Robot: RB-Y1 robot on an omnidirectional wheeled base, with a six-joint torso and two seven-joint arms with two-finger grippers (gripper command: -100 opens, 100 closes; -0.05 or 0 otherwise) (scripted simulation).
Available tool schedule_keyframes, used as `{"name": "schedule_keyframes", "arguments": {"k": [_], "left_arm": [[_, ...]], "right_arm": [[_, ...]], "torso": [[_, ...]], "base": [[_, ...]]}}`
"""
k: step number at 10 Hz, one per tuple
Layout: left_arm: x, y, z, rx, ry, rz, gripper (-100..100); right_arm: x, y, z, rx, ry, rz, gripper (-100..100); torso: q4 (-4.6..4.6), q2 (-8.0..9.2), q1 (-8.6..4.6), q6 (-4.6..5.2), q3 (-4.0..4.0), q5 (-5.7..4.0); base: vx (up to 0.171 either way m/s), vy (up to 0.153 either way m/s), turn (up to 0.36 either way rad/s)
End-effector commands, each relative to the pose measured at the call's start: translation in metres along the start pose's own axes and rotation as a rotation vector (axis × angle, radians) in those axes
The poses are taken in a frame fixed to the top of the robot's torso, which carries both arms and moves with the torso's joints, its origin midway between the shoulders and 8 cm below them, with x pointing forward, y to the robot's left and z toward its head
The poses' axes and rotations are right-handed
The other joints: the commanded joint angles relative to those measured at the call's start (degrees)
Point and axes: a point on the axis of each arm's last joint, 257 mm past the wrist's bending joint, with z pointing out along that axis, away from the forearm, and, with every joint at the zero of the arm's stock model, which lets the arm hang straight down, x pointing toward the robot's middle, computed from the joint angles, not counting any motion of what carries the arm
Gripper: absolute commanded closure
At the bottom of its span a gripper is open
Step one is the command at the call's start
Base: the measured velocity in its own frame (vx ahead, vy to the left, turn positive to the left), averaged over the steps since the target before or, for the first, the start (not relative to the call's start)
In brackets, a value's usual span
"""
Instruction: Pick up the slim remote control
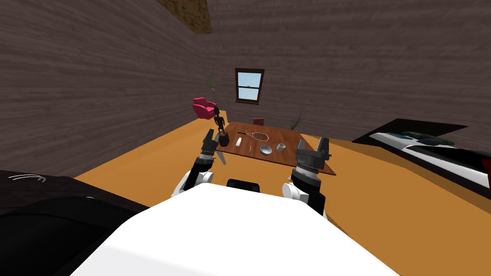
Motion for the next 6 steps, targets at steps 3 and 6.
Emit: {"name": "schedule_keyframes", "arguments": {"k": [3,6], "left_arm": [[0.026,0.025,-0.011,-0.043,0.083,-0.072,-100],[0.058,0.065,-0.036,-0.126,0.193,-0.147,-100]], "right_arm": [[0.0,0.0,0.0,0.0,0.0,0.0,0],[0.0,0.0,0.0,0.0,0.0,0.0,0]], "torso": [[0.01,-0.01,0.05,0.01,0.01,0.02],[-0.07,-0.33,0.05,0.01,-0.18,0.02]], "base": [[-0.239,0.026,-0.085],[-0.195,0.014,-0.176]]}}
